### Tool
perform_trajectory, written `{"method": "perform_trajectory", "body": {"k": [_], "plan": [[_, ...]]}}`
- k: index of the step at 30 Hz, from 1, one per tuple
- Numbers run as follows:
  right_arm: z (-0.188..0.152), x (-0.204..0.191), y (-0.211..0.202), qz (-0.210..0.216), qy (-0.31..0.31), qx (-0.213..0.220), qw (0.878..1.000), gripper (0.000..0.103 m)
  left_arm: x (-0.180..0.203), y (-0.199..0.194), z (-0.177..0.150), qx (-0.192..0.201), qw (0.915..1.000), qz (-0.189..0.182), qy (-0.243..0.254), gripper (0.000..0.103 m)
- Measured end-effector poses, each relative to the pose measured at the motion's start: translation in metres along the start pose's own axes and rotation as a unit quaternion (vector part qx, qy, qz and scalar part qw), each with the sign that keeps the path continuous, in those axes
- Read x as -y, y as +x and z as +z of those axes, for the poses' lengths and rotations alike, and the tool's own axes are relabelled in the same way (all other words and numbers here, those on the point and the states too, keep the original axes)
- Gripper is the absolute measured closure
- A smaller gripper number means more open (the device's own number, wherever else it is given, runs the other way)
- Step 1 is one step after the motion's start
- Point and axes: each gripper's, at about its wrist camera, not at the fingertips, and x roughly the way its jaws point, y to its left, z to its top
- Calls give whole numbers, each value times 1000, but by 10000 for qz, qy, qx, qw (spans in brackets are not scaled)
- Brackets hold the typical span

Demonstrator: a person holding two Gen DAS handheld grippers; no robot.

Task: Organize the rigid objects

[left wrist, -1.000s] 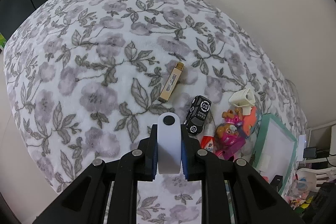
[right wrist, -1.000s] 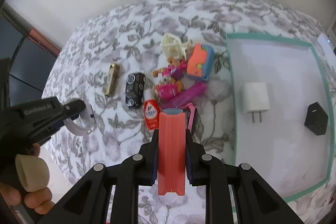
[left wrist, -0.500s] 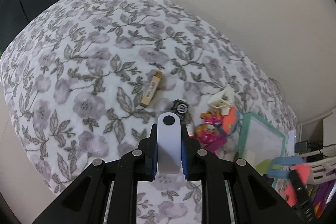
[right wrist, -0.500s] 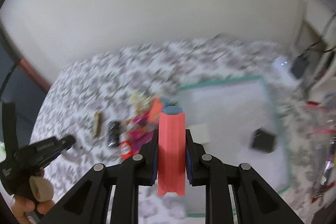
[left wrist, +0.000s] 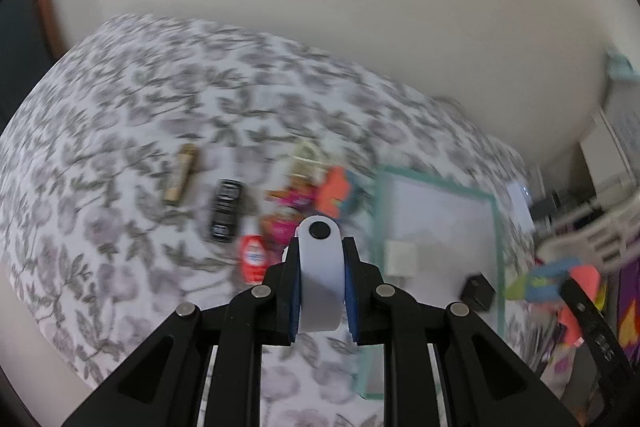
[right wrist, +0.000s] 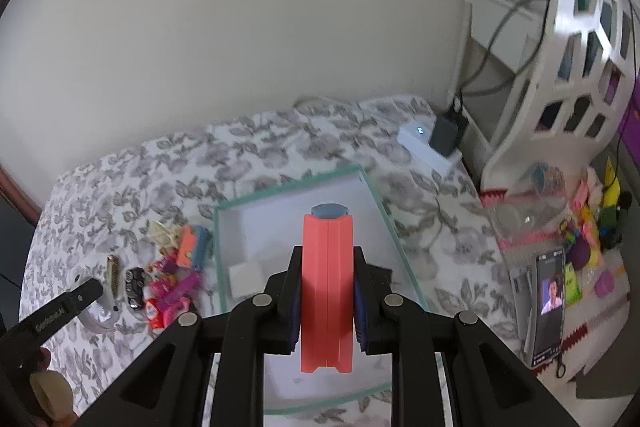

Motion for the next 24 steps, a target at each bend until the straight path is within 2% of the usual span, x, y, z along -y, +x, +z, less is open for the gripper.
{"method": "perform_trajectory", "body": {"k": [6,11,16,24], "plan": [[-14,7,30,-115,-77,-500,9987,81,53,20,-26,-338,9966,-269,695,84],[-29,9,64,-124,-76,-1049,9944,81,70,45,-43,-698,9930,-462,834,84],[-35,12,80,-76,-20,-1172,9931,81,81,60,-51,-830,9898,-661,955,84],[-41,17,106,13,160,-1274,9917,81,87,89,-54,-990,9884,-695,922,84]]}}
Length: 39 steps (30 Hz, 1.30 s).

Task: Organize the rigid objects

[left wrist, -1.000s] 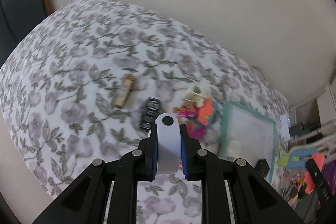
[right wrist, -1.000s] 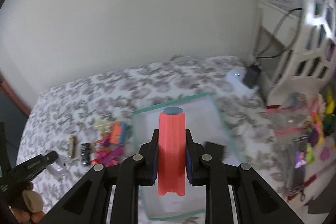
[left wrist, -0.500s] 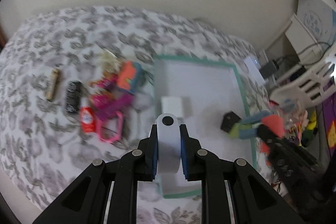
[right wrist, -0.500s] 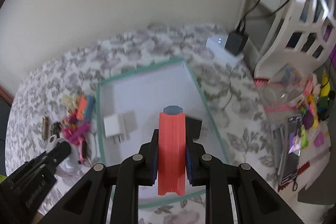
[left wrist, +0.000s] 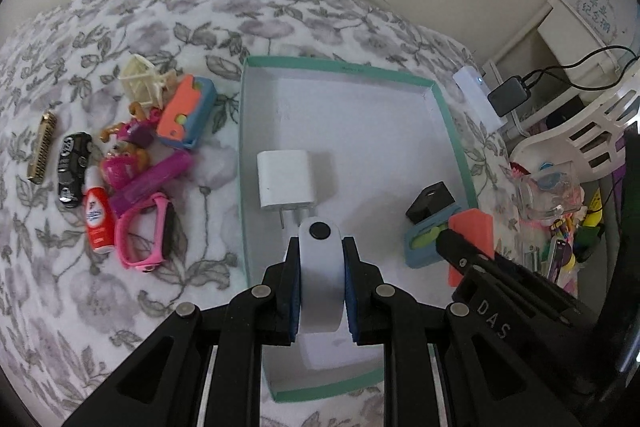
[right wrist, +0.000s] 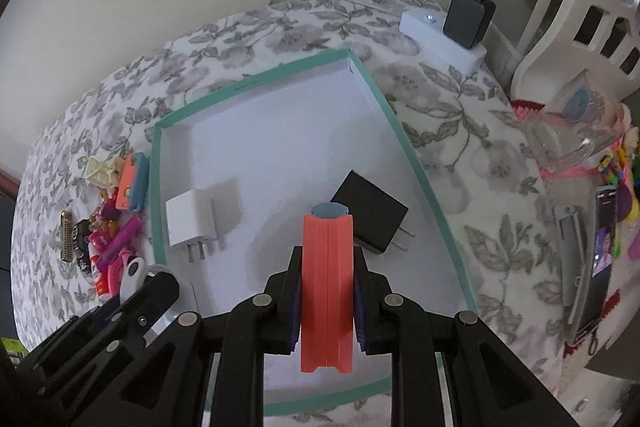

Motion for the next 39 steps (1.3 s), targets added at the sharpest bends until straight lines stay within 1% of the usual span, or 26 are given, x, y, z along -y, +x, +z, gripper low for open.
{"method": "perform_trajectory", "body": {"k": [6,16,19,22,26,28,29,30,32,34,37,39], "plan": [[3,2,13,56,43,-18,10000,81,1,17,2,-85,9999,29,-54,84],[13,-1,26,103,-22,223,9997,81,-6,43,8,-215,9993,130,-264,84],[16,-3,30,140,-30,279,9995,79,-7,47,9,-216,9992,138,-294,84],[20,-6,31,237,-19,355,9991,78,-10,48,12,-194,9991,70,-383,84],[21,-8,40,378,60,242,9990,77,-13,47,13,-197,9988,47,-441,84],[21,-7,44,372,112,132,9992,77,-11,48,13,-177,9990,168,-369,82],[20,-6,45,385,149,68,9991,77,-12,48,13,-175,9990,222,-340,79],[20,-5,47,413,197,-24,9990,77,-12,50,13,-199,9989,251,-339,72],[19,-3,48,419,246,-128,9987,77,-14,55,11,-329,9984,242,-390,65],[19,-3,47,371,235,-150,9989,77,-15,58,10,-399,9982,213,-404,64],[20,-2,40,375,211,-103,9990,77,-11,59,10,-376,9985,278,-270,64],[23,-2,33,356,199,-31,9992,77,-10,58,10,-391,9986,262,-251,60]]}}
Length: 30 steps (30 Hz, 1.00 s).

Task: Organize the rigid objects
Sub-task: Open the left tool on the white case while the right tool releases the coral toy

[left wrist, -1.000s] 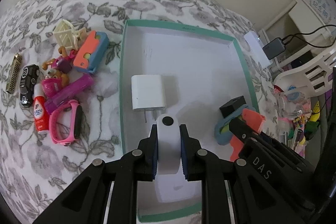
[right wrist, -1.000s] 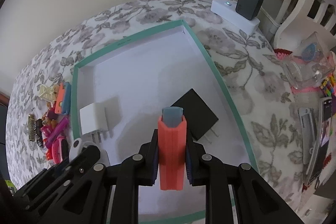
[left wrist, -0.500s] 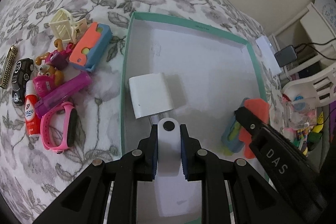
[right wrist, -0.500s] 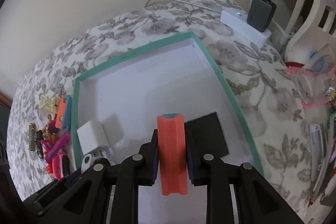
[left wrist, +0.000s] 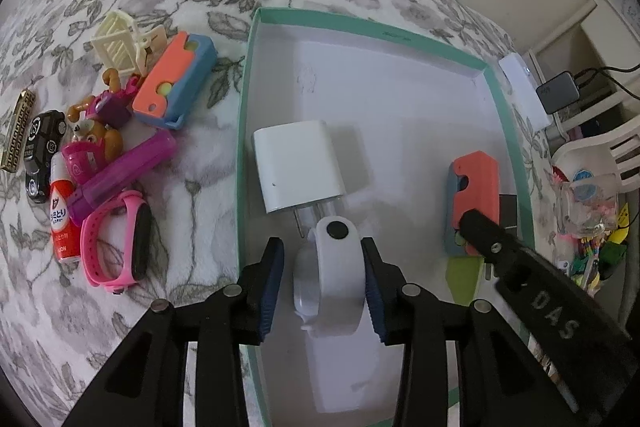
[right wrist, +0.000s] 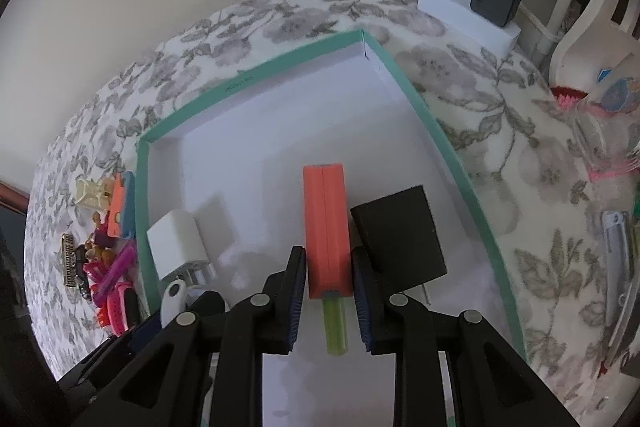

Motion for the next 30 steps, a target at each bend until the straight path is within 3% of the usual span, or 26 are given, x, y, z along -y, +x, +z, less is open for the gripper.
{"method": "perform_trajectory", "body": {"k": [4,6,14,25,28,30], "plan": [[3,0,-12,-19,27,151,9999,77,3,-5,0,-18,10000,-85,31,49],[4,1,-15,-22,57,208,9998,77,4,-10,-1,22,10000,-22,84,37],[4,1,-20,-60,61,242,9997,77,0,-28,2,32,9999,-6,103,36],[13,-11,-74,-154,-91,816,9965,77,-24,-73,18,380,9991,22,-180,36],[13,-18,-85,-165,-155,945,9953,77,-34,-84,23,507,9981,176,-310,24],[13,-23,-88,-152,-198,1005,9946,64,-47,-94,26,634,9964,284,-476,16]]}}
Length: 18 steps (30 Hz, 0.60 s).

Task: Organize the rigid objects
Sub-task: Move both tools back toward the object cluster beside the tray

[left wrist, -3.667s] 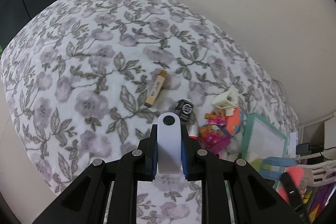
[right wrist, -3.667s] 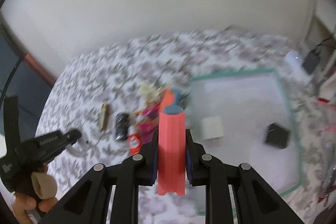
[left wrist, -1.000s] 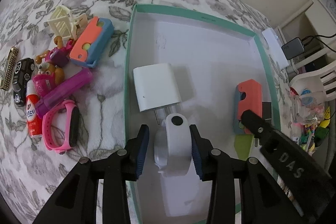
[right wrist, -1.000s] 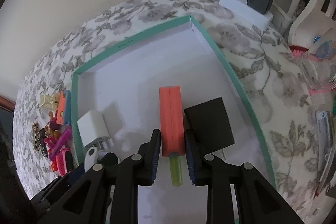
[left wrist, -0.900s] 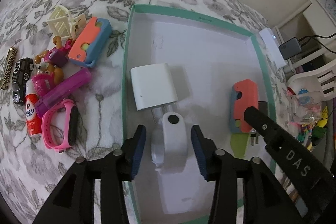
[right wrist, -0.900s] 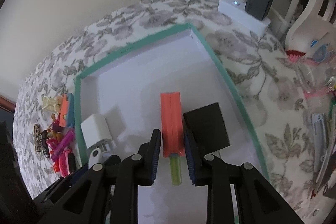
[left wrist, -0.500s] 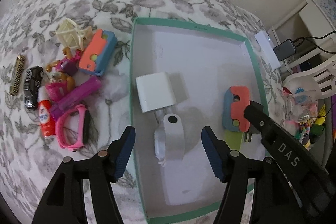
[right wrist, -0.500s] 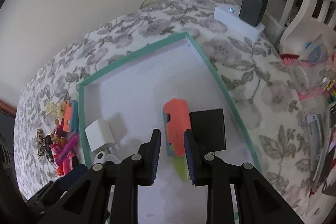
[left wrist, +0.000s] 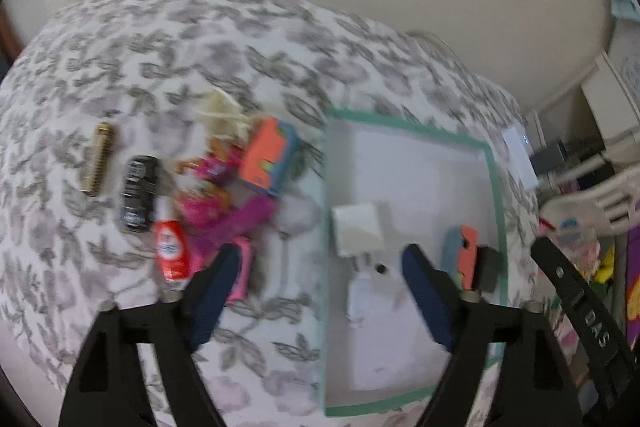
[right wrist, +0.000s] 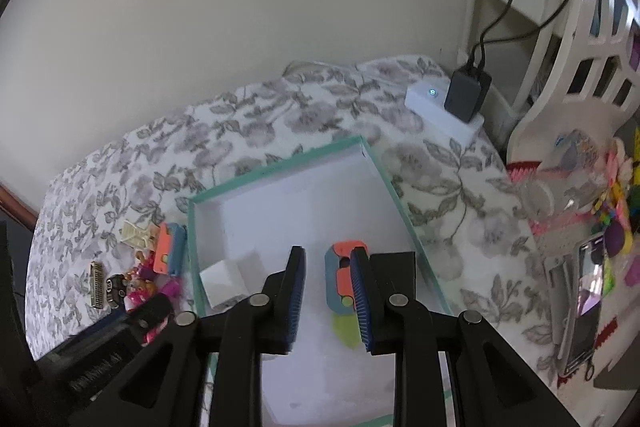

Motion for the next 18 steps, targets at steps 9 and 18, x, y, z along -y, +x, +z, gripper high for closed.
{"method": "perform_trajectory", "body": {"k": [9,18], "plan": [[-10,-40,12,165,-406,-135,9989,35,-79,-18,17,340,9933,629,-909,7],[-26,-72,25,394,-596,-226,9972,1,-151,-20,18,295,9804,1169,-1557,7]]}}
